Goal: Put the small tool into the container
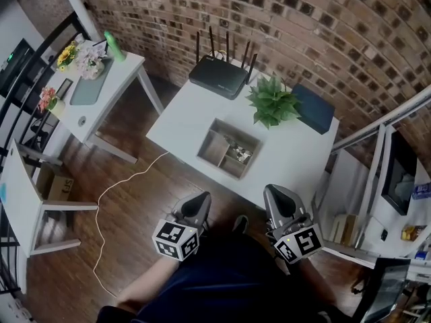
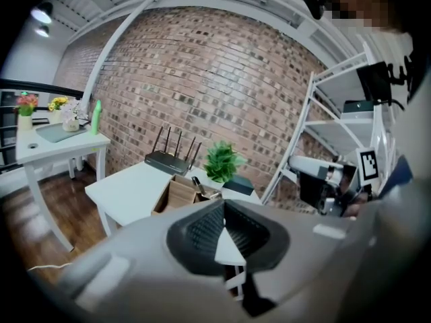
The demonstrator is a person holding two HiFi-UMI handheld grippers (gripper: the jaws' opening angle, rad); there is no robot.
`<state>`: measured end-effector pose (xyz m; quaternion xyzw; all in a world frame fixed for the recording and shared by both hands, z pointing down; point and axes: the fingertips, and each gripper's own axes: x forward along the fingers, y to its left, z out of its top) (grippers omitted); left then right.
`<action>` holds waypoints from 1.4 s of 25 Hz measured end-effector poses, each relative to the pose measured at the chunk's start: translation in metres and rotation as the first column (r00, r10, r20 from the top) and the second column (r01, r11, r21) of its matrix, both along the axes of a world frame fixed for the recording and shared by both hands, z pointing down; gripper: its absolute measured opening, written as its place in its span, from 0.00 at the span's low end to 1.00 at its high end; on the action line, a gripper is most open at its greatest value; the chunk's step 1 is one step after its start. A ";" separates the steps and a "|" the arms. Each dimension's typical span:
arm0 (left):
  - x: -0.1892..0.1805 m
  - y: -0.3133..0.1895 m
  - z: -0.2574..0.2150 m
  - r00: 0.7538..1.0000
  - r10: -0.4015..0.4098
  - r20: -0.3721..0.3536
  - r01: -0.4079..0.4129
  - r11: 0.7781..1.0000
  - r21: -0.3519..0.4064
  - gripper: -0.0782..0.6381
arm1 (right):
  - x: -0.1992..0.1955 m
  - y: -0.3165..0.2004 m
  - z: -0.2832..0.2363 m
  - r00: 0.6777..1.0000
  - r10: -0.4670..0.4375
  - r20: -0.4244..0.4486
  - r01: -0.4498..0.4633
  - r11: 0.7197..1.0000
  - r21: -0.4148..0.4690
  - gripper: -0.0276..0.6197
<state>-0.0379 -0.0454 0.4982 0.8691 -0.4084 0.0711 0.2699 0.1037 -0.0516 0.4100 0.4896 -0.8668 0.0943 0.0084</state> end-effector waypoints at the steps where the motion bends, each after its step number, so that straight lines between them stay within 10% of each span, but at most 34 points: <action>1: 0.000 0.000 -0.001 1.000 -0.001 0.002 0.001 1.000 0.004 0.12 | -0.002 0.001 -0.003 1.000 -0.011 0.006 0.011 1.000 0.007 0.06; 35: 0.001 0.003 0.003 1.000 -0.005 0.012 0.005 1.000 0.011 0.12 | -0.014 0.008 -0.007 0.998 -0.060 0.025 0.060 0.998 0.021 0.06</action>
